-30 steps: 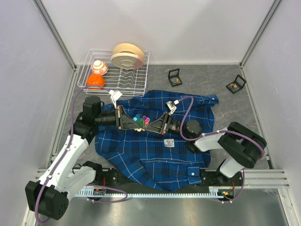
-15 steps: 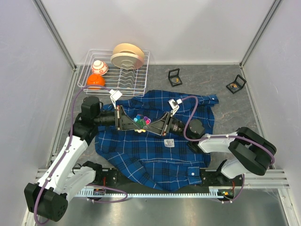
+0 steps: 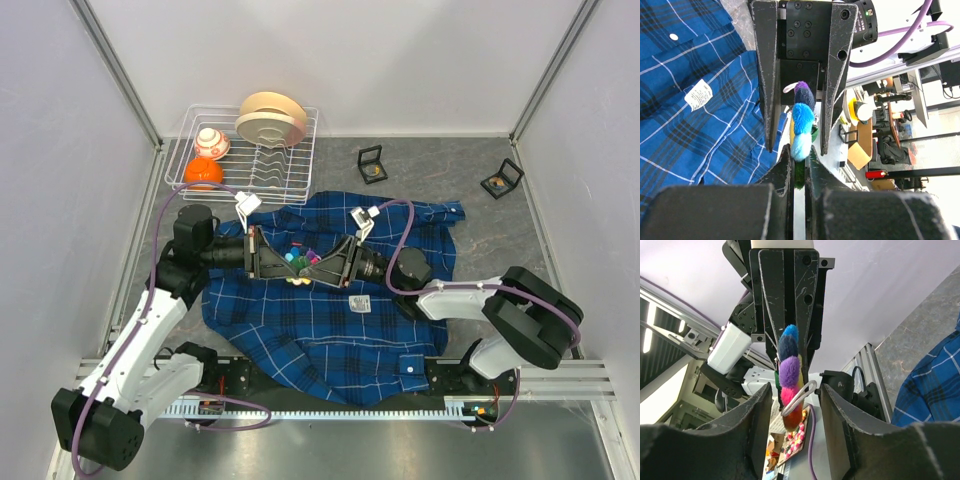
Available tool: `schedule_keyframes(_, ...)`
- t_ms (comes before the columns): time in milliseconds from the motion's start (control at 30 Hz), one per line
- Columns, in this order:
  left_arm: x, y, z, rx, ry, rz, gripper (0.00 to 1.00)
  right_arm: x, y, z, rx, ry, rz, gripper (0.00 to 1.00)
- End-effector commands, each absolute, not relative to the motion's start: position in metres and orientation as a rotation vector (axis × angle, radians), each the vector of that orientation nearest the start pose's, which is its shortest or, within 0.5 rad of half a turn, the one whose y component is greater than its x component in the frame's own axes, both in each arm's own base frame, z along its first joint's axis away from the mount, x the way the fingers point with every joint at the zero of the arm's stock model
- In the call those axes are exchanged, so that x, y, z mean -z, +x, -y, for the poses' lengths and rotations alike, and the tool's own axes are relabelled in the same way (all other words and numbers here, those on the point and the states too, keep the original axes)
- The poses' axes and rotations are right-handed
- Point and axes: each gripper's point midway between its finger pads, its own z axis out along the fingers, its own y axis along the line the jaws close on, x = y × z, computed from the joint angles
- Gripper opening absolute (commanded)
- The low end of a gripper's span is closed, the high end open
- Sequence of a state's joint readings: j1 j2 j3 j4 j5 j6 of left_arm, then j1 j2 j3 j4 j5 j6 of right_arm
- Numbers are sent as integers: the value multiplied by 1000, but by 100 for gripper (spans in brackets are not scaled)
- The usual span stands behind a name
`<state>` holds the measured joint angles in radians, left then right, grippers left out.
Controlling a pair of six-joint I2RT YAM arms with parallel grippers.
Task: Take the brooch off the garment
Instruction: Pass from the left arm to the right
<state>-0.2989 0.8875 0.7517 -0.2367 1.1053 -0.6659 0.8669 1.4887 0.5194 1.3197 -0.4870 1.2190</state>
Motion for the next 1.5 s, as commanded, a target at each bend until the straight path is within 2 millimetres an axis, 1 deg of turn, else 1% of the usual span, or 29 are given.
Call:
schedule_keyframes(0, -267, 149, 225, 1716, 464, -2055, 2, -303, 145, -366, -2109, -395, -1347, 56)
schedule_keyframes(100, -264, 150, 225, 1717, 448, -2068, 2, -299, 143, -366, -2092, -419, -1369, 57)
schedule_keyframes(167, -266, 151, 225, 1707, 457, -2054, 2, -296, 142, -363, -2092, -412, -1379, 60)
schedule_keyframes(233, -267, 151, 224, 1700, 470, -2045, 2, -293, 145, -355, -2088, -388, -1385, 64)
schedule_keyframes(267, -267, 151, 225, 1700, 472, -2045, 2, -293, 146, -352, -2087, -380, -1388, 64)
schedule_keyframes(300, -266, 151, 224, 1702, 473, -2046, 2, -293, 153, -346, -2076, -356, -1390, 65)
schedule_keyframes(367, -263, 149, 224, 1711, 474, -2054, 2, -299, 155, -339, -2069, -349, -1371, 66)
schedule_keyframes(400, -264, 147, 225, 1722, 482, -2051, 2, -300, 159, -337, -2060, -351, -1373, 65)
schedule_keyframes(533, -263, 145, 224, 1726, 487, -2050, 2, -311, 161, -338, -2051, -378, -1359, 60)
schedule_keyframes(600, -263, 145, 224, 1727, 484, -2051, 2, -308, 160, -342, -2062, -394, -1382, 55)
schedule_keyframes(667, -264, 145, 224, 1729, 482, -2052, 2, -314, 158, -342, -2090, -406, -1352, 54)
schedule_keyframes(700, -264, 145, 224, 1730, 480, -2052, 2, -310, 159, -344, -2094, -405, -1362, 54)
schedule_keyframes(733, -265, 146, 224, 1730, 479, -2049, 2, -311, 157, -343, -2099, -415, -1346, 53)
schedule_keyframes(800, -267, 146, 224, 1735, 478, -2048, 2, -307, 159, -346, -2107, -409, -1366, 46)
schedule_keyframes(867, -269, 145, 225, 1737, 485, -2037, 2, -309, 159, -347, -2122, -411, -1352, 37)
schedule_keyframes(900, -269, 145, 225, 1737, 478, -2040, 2, -309, 161, -349, -2127, -409, -1352, 25)
schedule_keyframes(933, -269, 146, 225, 1734, 479, -2037, 2, -309, 161, -350, -2130, -408, -1354, 19)
schedule_keyframes(967, -270, 146, 225, 1733, 482, -2031, 2, -309, 162, -352, -2135, -409, -1356, 6)
schedule_keyframes(1000, -270, 148, 225, 1726, 461, -2040, 2, -309, 162, -354, -2136, -403, -1357, 0)
schedule_keyframes(1033, -269, 151, 225, 1718, 446, -2044, 2, -310, 164, -353, -2131, -383, -1347, 0)
schedule_keyframes(1100, -267, 154, 225, 1705, 415, -2057, 9, -311, 164, -351, -2103, -350, -1340, 0)
schedule_keyframes(1133, -264, 155, 225, 1700, 399, -2067, 13, -312, 171, -351, -2072, -299, -1338, 0)
schedule_keyframes(1167, -265, 155, 225, 1692, 395, -2059, 23, -311, 172, -353, -2048, -287, -1352, 0)
schedule_keyframes(1200, -264, 158, 224, 1669, 374, -2057, 27, -306, 172, -356, -2016, -264, -1405, 0)
schedule_keyframes(1233, -263, 160, 223, 1650, 361, -2057, 29, -304, 179, -356, -1958, -234, -1406, 0)
schedule_keyframes(1267, -264, 160, 222, 1631, 354, -2047, 35, -303, 181, -356, -1931, -217, -1416, 0)
schedule_keyframes(1333, -261, 165, 221, 1598, 308, -2053, 39, -299, 183, -354, -1893, -182, -1447, 0)
schedule_keyframes(1367, -260, 167, 220, 1593, 282, -2058, 44, -300, 189, -352, -1873, -143, -1444, 0)
schedule_keyframes(1467, -262, 172, 217, 1553, 228, -2028, 48, -299, 193, -349, -1849, -111, -1450, 0)
